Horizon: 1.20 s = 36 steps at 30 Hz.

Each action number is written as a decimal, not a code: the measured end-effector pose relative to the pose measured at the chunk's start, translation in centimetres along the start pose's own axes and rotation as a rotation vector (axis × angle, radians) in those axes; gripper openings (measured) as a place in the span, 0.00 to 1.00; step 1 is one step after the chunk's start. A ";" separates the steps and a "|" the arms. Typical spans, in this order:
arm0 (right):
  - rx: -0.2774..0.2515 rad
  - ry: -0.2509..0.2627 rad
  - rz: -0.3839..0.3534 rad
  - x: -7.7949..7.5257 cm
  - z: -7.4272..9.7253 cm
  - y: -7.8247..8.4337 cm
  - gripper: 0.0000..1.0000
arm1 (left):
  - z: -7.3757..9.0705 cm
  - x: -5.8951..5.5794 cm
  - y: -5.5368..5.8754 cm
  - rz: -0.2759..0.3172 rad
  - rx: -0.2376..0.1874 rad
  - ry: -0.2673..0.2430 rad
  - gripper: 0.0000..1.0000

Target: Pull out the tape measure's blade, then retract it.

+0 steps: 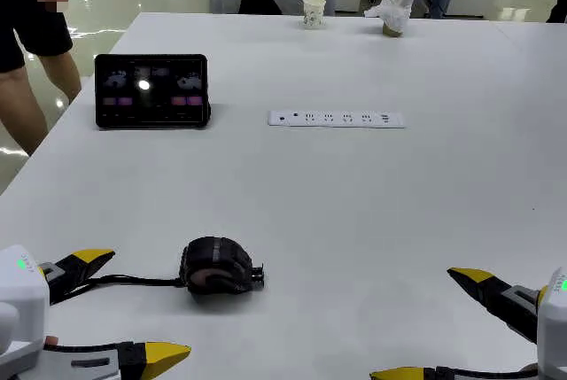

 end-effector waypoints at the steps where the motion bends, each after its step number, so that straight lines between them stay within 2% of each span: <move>1: 0.000 0.000 0.000 0.0 0.0 0.0 0.98 | -0.1 0.1 -0.1 -0.004 0.001 0.004 0.86; 21: 0.010 0.000 -0.002 0.1 -0.1 0.1 0.96 | -2.5 1.6 -1.1 -0.097 0.037 0.079 0.66; 30: 0.015 -0.010 0.002 0.0 -0.4 0.1 0.96 | -3.5 1.9 -1.3 -0.131 0.060 0.113 0.61; 36: 0.030 -0.027 0.030 0.1 -1.1 -0.1 0.94 | -4.1 1.9 -1.2 -0.157 0.084 0.136 0.60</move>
Point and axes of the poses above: the centre of the closed fingertips' face, and the gripper's own axes: z roughly backward along the fingers, x roughly to its left, y roughly out of its underside, the point moved 3 cm from there along z, roughly backward along the fingers, and after that the axes turned 2 degrees about y, right-handed, at the moved point
